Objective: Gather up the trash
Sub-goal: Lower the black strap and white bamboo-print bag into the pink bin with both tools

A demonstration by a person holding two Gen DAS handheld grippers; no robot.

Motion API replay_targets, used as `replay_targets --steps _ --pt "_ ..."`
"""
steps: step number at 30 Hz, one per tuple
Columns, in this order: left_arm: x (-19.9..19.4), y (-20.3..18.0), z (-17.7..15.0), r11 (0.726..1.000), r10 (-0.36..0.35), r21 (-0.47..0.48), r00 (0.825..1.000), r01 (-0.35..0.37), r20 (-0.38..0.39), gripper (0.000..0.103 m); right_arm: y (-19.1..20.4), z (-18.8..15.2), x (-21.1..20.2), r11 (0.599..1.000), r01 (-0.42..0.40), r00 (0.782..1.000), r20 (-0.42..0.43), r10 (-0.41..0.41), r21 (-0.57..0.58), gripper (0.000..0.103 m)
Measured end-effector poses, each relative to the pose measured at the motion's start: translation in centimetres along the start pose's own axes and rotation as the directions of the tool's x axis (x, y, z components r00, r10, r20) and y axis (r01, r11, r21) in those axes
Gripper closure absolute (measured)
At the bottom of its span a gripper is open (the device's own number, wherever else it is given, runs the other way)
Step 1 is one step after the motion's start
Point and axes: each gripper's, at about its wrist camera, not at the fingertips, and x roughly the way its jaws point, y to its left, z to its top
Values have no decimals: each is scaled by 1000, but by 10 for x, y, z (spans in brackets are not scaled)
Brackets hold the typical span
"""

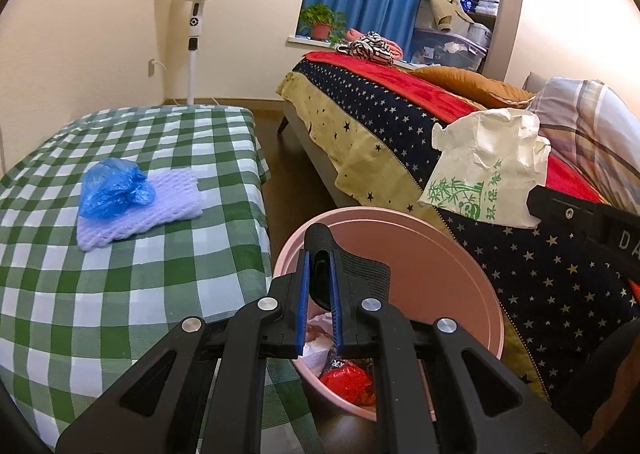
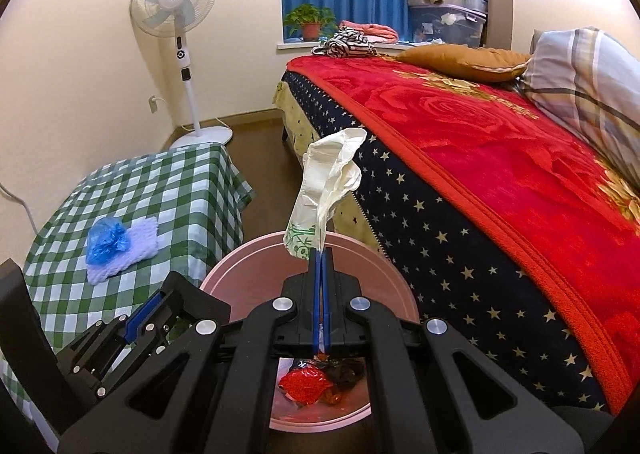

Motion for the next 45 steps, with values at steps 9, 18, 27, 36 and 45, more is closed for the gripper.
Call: replay_targets --steps 9,18,27,36,45 --pt "5 -2 -2 1000 -10 1 1000 10 -15 93 0 0 0 1000 2 1000 1 -2 3 102" --pt "4 -5 -3 1000 -12 5 1000 12 -18 93 -1 0 0 1000 1 1000 3 -1 4 102" --pt "4 -6 -3 1000 -20 3 1000 20 -18 93 -2 0 0 1000 2 1000 -4 -1 10 102" --pt "2 -5 -3 1000 -24 3 999 24 -22 70 -8 0 2 998 8 1000 -22 -6 58 75" --pt "-9 17 -2 999 27 -36 1000 -27 2 70 -3 -5 3 997 -26 999 -18 28 73 72"
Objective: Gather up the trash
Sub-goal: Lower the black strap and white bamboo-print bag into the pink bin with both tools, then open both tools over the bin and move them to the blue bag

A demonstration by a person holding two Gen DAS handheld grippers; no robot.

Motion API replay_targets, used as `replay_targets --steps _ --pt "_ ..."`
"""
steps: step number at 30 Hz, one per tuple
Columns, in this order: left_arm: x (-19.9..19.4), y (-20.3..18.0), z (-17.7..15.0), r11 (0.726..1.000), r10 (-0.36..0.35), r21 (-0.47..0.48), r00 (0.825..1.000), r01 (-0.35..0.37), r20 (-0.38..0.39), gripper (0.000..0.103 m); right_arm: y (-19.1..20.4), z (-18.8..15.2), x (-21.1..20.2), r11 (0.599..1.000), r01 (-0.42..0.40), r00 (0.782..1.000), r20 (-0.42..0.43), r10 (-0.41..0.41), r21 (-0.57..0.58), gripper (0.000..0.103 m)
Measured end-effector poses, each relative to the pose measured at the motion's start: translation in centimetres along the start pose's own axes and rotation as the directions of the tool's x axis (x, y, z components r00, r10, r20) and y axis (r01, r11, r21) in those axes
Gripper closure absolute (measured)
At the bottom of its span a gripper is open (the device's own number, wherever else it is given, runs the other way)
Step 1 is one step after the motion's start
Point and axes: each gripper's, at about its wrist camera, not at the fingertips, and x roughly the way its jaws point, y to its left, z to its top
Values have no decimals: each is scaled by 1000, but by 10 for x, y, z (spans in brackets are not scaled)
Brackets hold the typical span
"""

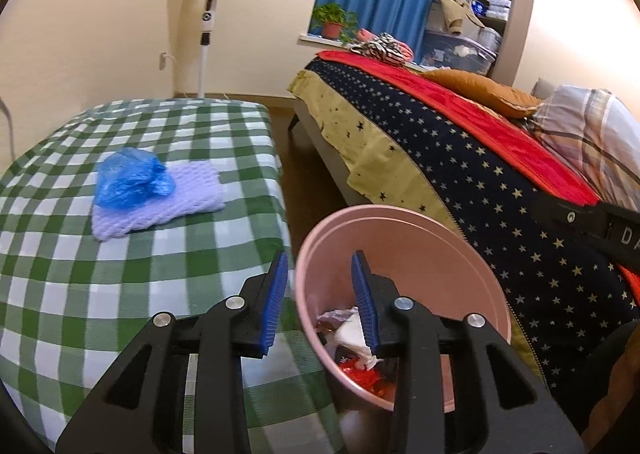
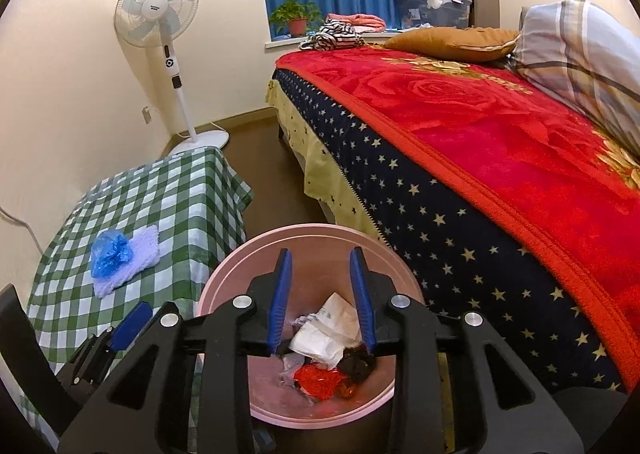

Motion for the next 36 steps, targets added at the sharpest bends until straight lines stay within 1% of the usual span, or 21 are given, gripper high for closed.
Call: replay_targets --steps 6,8,10,13,17,23,36 --pt "-7 18 2 999 29 -22 999 -28 23 71 15 -3 0 999 -52 998 16 53 -12 72" --pt "-9 25 2 999 42 -29 999 -42 28 77 20 -4 1 997 -76 997 22 76 -9 72" --pt "-12 33 3 998 56 -37 998 -55 35 77 26 -6 2 995 -102 994 26 102 -10 72" --pt "-15 47 2 995 85 -55 995 -83 44 81 34 -9 5 991 -135 991 25 135 -12 72" --pt "-17 64 2 988 122 -95 991 -118 45 81 47 -13 12 982 -190 981 21 191 -11 73" --pt "-18 79 4 980 167 -114 984 -160 55 81 60 -16 24 969 -248 969 13 247 11 74" --pt "-17 119 10 956 259 -160 964 -247 58 81 90 -18 50 943 -331 943 -24 331 36 75"
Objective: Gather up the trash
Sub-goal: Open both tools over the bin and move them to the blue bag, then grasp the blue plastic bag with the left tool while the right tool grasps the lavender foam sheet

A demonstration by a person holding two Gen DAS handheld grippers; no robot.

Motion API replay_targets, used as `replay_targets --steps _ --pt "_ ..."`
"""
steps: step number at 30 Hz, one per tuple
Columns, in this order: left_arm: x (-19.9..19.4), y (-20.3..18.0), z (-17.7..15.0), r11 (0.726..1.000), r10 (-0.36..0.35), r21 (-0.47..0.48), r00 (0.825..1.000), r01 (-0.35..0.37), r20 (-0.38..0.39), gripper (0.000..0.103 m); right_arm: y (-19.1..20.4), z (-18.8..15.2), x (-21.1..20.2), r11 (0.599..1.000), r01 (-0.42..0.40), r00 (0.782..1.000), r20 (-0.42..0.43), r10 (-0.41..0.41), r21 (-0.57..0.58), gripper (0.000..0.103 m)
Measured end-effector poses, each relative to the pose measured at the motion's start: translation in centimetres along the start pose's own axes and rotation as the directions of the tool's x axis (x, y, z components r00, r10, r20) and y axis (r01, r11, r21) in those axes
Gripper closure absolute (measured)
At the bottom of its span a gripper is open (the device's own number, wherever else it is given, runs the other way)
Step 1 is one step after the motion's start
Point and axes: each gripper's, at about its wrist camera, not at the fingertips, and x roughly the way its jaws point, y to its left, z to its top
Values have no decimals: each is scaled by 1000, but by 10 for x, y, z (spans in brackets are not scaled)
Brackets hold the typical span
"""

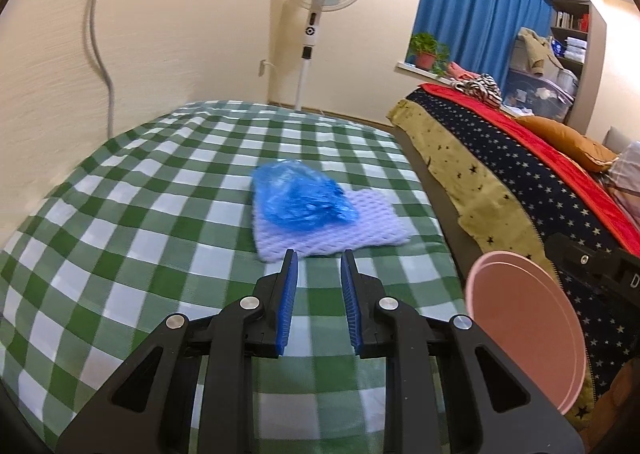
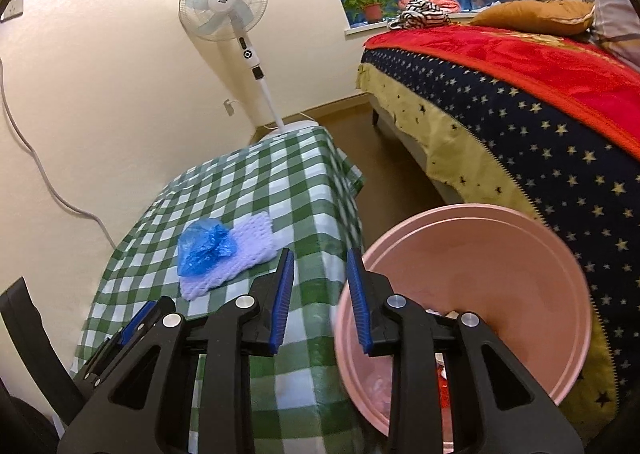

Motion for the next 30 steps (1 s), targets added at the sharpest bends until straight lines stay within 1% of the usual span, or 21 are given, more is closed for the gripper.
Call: replay_targets --steps 8,14,17,21,26,30 --pt "12 20 9 999 32 -23 999 -32 0 81 9 4 32 999 -52 998 -30 52 12 75" --pt "16 28 13 999 23 -37 1000 -22 10 81 26 6 58 994 -110 992 -53 110 6 75" --pt "18 37 17 998 34 -55 999 -33 14 81 35 4 72 993 -116 991 -72 115 -10 75" --pt "19 45 22 998 42 -56 999 -41 18 81 38 2 96 993 -118 986 -118 118 8 73" --pt "26 43 24 999 -4 -32 1000 4 1 81 37 4 121 994 -104 981 -163 108 37 73" --pt "33 35 27 999 -45 -2 999 45 -11 81 40 4 135 994 -107 973 -204 110 25 71"
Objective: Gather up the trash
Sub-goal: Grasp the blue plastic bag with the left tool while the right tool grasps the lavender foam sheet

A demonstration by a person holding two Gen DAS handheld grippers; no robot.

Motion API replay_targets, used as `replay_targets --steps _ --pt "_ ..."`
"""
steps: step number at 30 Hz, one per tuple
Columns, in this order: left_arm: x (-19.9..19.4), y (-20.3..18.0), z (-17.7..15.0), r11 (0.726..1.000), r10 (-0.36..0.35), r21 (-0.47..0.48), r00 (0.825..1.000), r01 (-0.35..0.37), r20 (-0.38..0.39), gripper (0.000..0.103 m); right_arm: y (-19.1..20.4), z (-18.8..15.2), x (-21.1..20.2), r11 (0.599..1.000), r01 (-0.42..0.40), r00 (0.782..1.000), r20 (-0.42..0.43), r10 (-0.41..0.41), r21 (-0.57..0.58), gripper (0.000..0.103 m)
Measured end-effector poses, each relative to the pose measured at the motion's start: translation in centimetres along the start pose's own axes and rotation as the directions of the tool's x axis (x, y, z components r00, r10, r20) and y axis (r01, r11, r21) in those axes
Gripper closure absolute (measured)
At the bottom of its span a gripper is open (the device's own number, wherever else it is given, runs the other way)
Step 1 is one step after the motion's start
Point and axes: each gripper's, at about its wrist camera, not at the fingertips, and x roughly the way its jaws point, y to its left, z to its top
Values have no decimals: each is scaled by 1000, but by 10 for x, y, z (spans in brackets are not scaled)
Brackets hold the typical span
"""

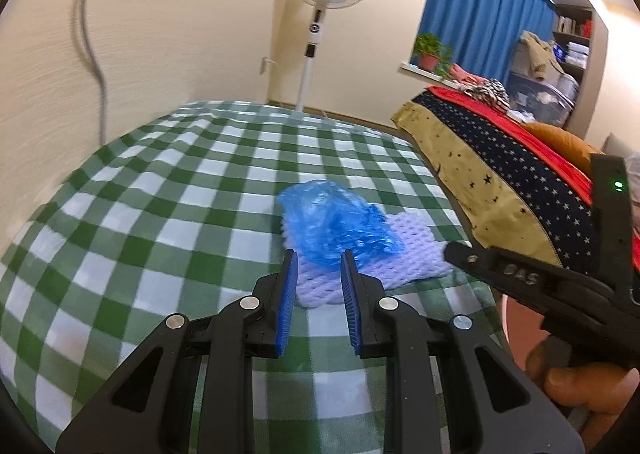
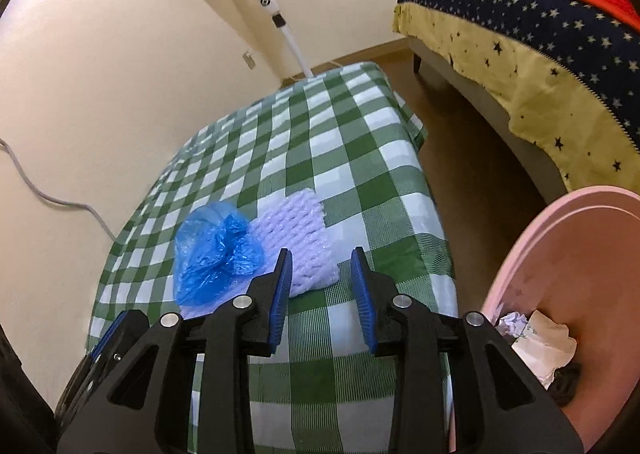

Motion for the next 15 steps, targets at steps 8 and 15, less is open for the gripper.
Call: replay_targets --steps 8,15 --pt "22 -1 10 999 -42 -6 998 42 -42 57 2 -6 14 1000 4 999 -53 -5 -21 78" --pt "44 0 15 997 -74 -24 992 72 -106 57 0 -8 17 1000 -27 997 -67 26 -15 90"
